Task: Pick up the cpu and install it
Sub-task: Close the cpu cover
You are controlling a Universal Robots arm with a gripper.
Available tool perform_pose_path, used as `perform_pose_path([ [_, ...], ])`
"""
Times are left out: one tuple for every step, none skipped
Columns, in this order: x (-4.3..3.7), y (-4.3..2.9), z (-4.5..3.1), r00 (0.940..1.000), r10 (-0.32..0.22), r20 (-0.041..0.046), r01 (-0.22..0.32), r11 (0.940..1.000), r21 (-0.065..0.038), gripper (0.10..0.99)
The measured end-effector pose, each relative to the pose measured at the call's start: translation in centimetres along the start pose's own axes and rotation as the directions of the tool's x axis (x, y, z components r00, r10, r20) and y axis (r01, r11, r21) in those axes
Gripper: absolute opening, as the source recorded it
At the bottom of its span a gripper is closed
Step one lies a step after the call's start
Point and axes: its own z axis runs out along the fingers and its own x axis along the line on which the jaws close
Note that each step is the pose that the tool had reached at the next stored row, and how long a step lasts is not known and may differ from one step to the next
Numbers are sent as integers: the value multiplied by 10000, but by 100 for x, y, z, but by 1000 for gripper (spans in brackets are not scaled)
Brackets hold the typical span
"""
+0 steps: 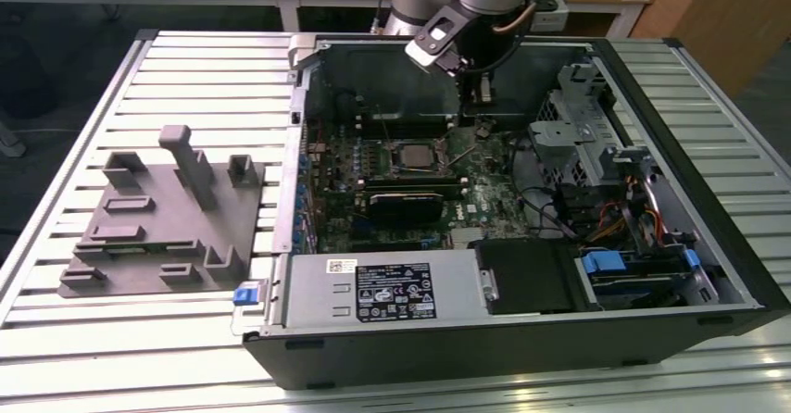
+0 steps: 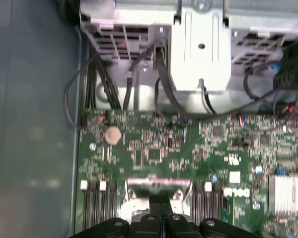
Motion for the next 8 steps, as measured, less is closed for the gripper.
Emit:
perform_pose_path([
  [-1,36,1,10000,1,0,-1,10000,2,106],
  [-2,73,2,10000,0,1,0,10000,3,106],
  [-2,110,4,10000,1,2,-1,10000,4,106],
  [-3,145,6,10000,0,2,0,10000,6,106],
  [-3,179,7,10000,-1,2,1,10000,7,106],
  [-4,213,9,10000,1,2,-1,10000,9,106],
  [-4,246,10,10000,0,2,0,10000,10,106],
  [-4,277,12,10000,-1,2,1,10000,11,106],
])
